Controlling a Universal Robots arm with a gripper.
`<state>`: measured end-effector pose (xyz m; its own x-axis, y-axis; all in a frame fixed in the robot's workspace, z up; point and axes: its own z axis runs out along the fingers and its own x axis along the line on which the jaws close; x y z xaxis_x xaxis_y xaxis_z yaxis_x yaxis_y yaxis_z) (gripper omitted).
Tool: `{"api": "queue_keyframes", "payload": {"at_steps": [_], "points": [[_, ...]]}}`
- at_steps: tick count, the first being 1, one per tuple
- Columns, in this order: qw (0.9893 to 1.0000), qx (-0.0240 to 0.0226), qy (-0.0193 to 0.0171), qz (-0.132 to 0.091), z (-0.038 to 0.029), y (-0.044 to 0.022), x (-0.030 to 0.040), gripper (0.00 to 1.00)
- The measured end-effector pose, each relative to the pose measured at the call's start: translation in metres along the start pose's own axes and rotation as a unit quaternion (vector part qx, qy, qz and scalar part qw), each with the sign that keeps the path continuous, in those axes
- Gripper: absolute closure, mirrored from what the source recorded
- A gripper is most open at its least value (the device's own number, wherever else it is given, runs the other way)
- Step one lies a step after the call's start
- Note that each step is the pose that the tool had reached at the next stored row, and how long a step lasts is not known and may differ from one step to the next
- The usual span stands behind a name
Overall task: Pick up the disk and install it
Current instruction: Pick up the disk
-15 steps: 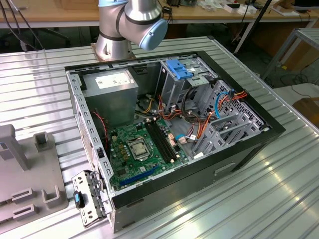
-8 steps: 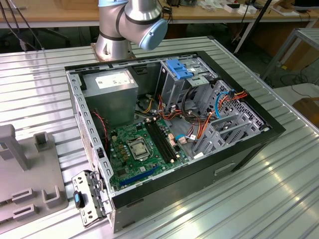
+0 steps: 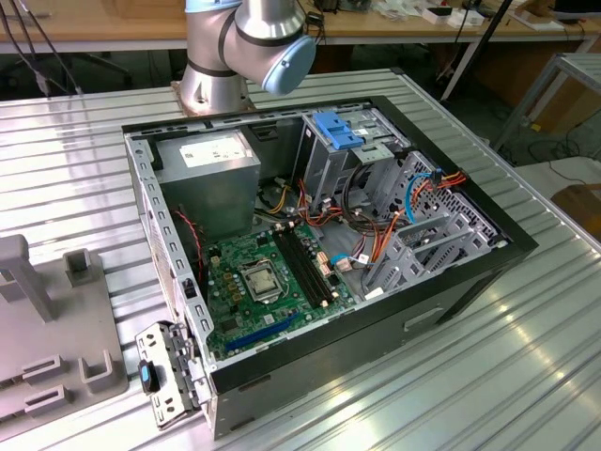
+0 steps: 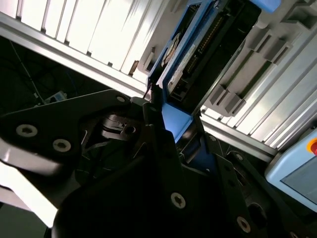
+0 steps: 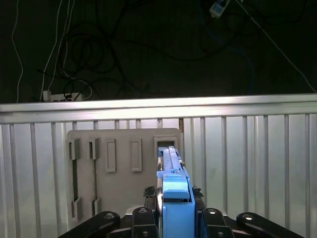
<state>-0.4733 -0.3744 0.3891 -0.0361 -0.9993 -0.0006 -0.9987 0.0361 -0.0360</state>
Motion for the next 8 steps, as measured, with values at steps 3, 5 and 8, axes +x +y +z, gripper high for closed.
{"api": "queue_keyframes", "payload": {"at_steps": [3, 5, 8], "points": [[1.0000, 0.0000, 0.0000, 0.000, -0.0030, -0.0001, 0.0000, 0.63], [1.0000, 0.0000, 0.0000, 0.000, -0.0055, -0.0002, 0.0000, 0.63], [1.0000, 0.0000, 0.0000, 0.000, -0.0099, -0.0004, 0.0000, 0.63]]}}
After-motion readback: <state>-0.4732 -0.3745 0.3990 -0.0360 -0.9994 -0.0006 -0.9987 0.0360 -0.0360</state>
